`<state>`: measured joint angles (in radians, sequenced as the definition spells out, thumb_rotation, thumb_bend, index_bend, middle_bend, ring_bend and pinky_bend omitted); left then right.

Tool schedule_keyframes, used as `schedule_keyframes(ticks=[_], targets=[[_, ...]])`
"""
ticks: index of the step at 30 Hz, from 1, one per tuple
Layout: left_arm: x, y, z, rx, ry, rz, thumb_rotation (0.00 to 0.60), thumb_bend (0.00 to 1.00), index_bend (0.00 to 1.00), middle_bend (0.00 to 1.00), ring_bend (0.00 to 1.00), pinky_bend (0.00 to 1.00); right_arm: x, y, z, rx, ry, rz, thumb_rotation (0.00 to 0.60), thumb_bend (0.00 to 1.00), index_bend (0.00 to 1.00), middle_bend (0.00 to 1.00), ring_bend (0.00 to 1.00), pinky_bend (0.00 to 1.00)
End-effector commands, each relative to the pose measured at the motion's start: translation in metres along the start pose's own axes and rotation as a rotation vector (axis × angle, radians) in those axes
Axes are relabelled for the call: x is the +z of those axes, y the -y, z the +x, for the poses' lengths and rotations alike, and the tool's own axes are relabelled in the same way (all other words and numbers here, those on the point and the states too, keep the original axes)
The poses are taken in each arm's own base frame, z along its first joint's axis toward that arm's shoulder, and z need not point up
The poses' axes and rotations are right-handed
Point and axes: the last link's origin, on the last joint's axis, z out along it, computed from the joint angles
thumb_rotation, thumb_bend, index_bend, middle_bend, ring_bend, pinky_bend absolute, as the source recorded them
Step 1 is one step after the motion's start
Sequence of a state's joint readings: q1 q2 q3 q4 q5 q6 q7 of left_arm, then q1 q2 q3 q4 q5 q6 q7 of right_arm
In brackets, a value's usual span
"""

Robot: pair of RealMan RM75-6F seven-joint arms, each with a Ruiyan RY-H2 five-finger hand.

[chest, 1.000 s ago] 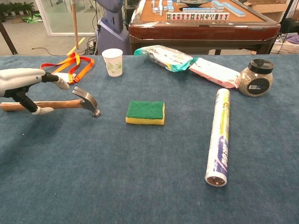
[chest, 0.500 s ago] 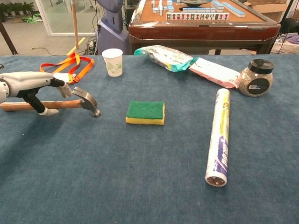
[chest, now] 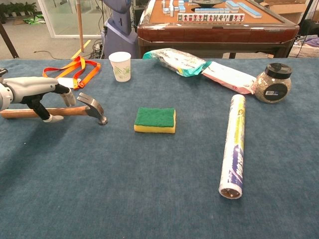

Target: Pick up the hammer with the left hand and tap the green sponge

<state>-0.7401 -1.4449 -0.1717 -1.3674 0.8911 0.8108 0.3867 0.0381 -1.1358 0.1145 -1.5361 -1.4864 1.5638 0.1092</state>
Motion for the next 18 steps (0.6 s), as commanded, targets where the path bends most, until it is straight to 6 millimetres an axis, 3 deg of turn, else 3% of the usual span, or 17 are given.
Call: schedule_keyframes(ticks=[1, 18], targets=[[0.0006, -0.0008, -0.0008, 0.005, 0.005, -0.001, 0.6, 0.34, 0.31, 0.3, 0.12, 0.07, 0.0, -0.0001, 0.0, 0.0, 0.0, 0.0, 0.6, 0.26, 0.47, 0.5, 0.45, 0.42], [0.0026, -0.0036, -0.0033, 0.036, 0.02, -0.004, 0.6, 0.45, 0.33, 0.31, 0.13, 0.07, -0.0005, -0.0006, 0.001, 0.002, -0.004, -0.002, 0.6, 0.26, 0.47, 0.5, 0.45, 0.42]])
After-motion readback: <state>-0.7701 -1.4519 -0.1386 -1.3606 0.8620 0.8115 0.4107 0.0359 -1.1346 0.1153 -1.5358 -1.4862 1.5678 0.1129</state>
